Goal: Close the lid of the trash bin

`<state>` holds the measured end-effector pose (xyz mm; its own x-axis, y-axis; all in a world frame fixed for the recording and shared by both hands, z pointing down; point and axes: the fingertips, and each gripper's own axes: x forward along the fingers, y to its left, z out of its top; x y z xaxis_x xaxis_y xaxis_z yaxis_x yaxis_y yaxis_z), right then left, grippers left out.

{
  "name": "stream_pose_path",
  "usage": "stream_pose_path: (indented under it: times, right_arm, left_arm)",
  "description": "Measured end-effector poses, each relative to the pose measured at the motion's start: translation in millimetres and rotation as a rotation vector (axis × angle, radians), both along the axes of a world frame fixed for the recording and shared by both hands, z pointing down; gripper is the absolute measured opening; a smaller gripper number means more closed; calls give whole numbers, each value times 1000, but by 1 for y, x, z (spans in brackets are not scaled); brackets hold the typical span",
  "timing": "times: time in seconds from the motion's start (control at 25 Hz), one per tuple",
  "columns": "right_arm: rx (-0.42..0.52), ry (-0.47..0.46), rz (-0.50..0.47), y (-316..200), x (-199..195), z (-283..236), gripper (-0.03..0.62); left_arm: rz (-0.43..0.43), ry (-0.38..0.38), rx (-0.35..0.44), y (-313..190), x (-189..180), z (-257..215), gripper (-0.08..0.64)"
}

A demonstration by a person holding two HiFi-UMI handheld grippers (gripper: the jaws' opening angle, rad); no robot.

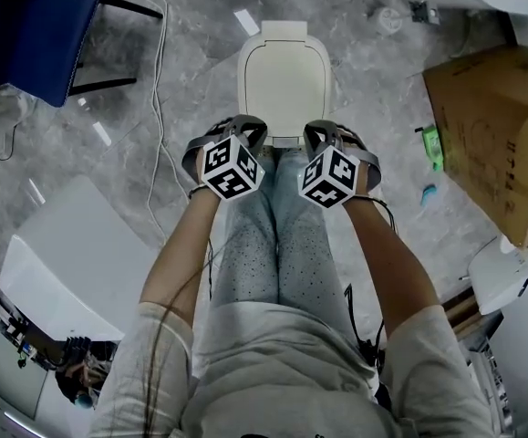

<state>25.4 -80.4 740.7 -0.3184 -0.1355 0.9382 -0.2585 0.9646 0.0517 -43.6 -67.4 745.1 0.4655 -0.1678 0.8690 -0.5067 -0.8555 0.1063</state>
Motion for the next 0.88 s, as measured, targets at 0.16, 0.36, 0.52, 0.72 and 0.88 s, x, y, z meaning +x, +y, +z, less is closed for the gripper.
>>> stream_pose_path:
  times: [0.16,0.36,0.52,0.72,0.88]
  right_arm:
    - [4,-45,90,-3,0,-35,32]
    - [19,-104,203,-6,2,-85,32]
    - [46,-169,314,-12,4,-130,32]
    - [96,-241,425,-12,6,-194,32]
    - [137,-304,490,-10,9,-245,32]
  left_arm:
    - [-37,20,15,-2,1,-33,20]
    - [-125,51,41,-10,5,-84,20]
    - [-217,94,66,-14,11,-127,20]
    - [-310,144,100,-10,23,-188,20]
    - [-390,189,143,-8,28,-239,20]
